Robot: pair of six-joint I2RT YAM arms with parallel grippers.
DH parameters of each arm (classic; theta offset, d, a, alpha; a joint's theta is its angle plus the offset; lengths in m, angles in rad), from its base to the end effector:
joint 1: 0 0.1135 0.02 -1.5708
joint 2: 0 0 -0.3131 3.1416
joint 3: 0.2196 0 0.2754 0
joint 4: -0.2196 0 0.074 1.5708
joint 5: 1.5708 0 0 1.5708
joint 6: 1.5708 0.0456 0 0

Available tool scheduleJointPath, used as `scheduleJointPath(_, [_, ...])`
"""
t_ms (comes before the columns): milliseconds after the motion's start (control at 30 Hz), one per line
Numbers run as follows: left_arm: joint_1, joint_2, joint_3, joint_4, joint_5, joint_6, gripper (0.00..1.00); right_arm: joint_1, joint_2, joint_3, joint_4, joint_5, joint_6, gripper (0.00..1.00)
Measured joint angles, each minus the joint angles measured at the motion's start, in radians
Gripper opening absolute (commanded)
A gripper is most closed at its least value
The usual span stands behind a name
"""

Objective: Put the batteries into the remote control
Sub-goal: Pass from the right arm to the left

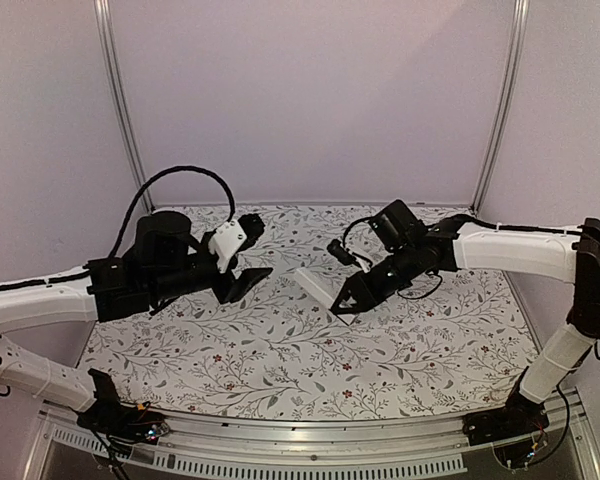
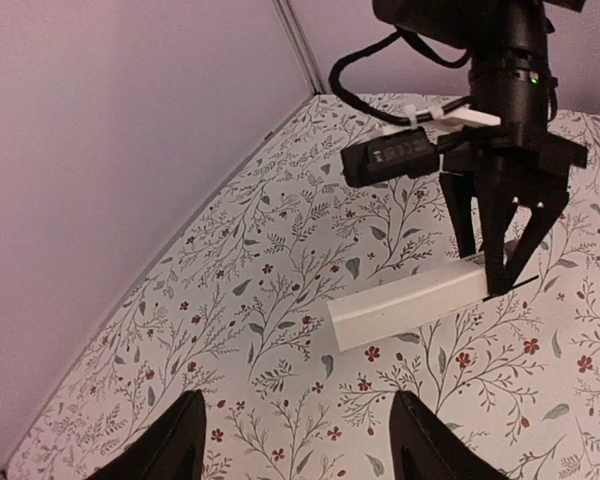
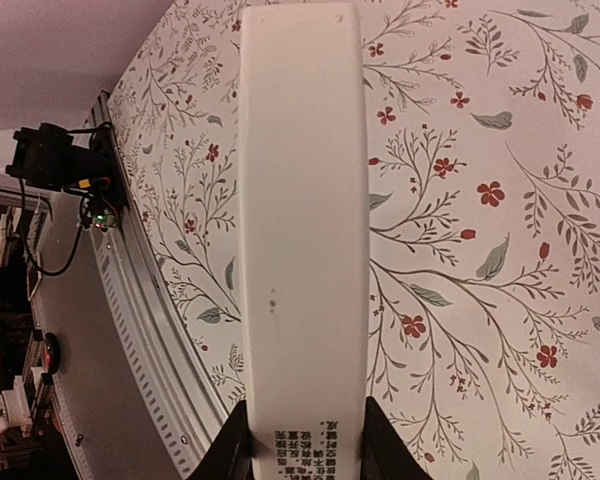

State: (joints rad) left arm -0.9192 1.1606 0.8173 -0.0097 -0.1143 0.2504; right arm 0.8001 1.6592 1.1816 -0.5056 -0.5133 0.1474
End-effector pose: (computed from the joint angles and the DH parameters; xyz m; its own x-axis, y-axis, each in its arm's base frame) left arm 0.1742 -0.2198 0.3254 -0.0235 0.4367 -0.8993 0.7544 0.5980 0.2707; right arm 0.2465 0.2860 0.2605 -0.6932 -0.5302 -0.4883 -0.7206 0.4948 0.4857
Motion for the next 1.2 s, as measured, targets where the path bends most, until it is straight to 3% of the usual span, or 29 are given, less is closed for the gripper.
scheduleJointPath(267, [-0.217,-0.098,-0.112,0.1,-0.145,0.341,0.63,-0.045,-0.083,0.018,0.018,-0.278,0.23,0.04])
scheduleJointPath(500, [-0.389,-0.062,-0.164,0.227,-0.308,0.669,0.63,-0.045,-0.129,-0.004,0.192,-0.462,0.49,0.04])
scheduleJointPath(867, [-0.478,0.079,-0.242,0.676,-0.436,1.132,0.63,-0.021,-0.175,-0.018,0.345,-0.557,0.775,0.04])
scheduleJointPath(1200, [-0.481,0.172,-0.243,0.893,-0.475,1.336,0.6,0.018,-0.175,-0.018,0.373,-0.567,0.837,0.04])
